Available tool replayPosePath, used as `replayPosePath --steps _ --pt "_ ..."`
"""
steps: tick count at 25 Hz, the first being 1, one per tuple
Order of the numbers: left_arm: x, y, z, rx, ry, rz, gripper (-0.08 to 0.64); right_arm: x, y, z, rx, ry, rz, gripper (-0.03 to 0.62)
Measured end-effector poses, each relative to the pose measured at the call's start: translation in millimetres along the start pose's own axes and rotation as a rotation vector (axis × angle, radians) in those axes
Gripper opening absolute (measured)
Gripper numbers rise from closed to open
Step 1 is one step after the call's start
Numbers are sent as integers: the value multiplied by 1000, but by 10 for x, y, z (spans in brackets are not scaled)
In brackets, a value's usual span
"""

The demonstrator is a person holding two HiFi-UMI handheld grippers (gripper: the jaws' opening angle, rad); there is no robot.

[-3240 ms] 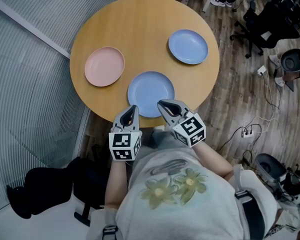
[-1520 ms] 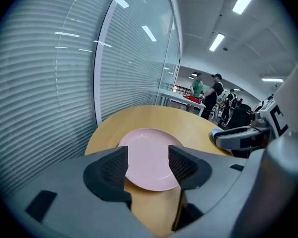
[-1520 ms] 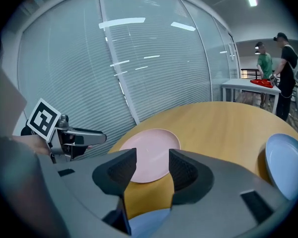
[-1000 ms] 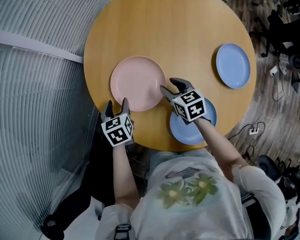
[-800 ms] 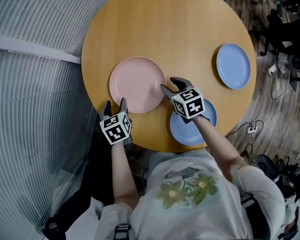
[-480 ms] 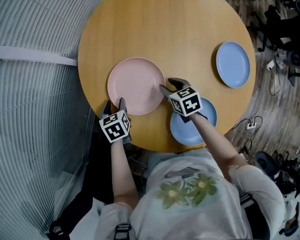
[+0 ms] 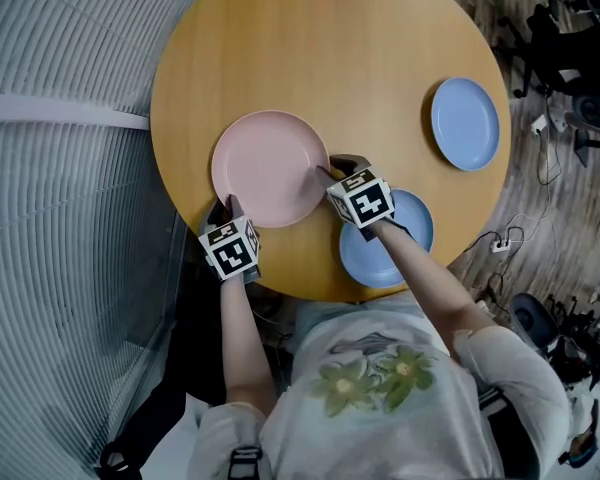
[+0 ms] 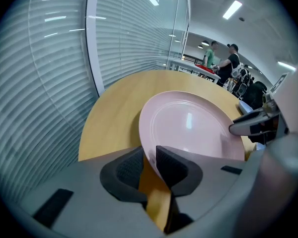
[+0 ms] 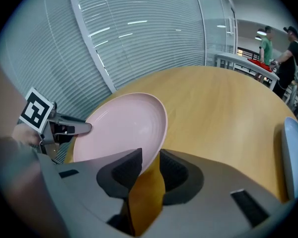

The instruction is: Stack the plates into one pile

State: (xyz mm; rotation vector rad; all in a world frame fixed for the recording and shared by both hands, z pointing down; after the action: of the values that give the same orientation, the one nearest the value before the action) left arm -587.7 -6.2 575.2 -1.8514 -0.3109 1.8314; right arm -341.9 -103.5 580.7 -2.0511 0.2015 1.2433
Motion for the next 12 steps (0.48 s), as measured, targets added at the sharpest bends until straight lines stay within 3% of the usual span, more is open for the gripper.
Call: replayPosePath --steps 6,12 --pt "-25 -100 61 21 8 4 92 -72 -74 54 16 15 6 129" --pt "267 -99 -154 41 36 -23 91 251 -67 -7 49 46 -28 129"
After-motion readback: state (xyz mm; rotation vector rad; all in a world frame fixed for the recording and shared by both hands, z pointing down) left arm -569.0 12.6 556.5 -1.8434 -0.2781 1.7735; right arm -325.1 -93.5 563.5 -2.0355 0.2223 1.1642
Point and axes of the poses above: the fingertips, and each gripper's own axes: x backward along the fingers, z to its left, y out of its top, the point moved 9 cm from there along x, backward along the fingers, and after that the axes turned 2 degrees about y, right-handed, at the moved point
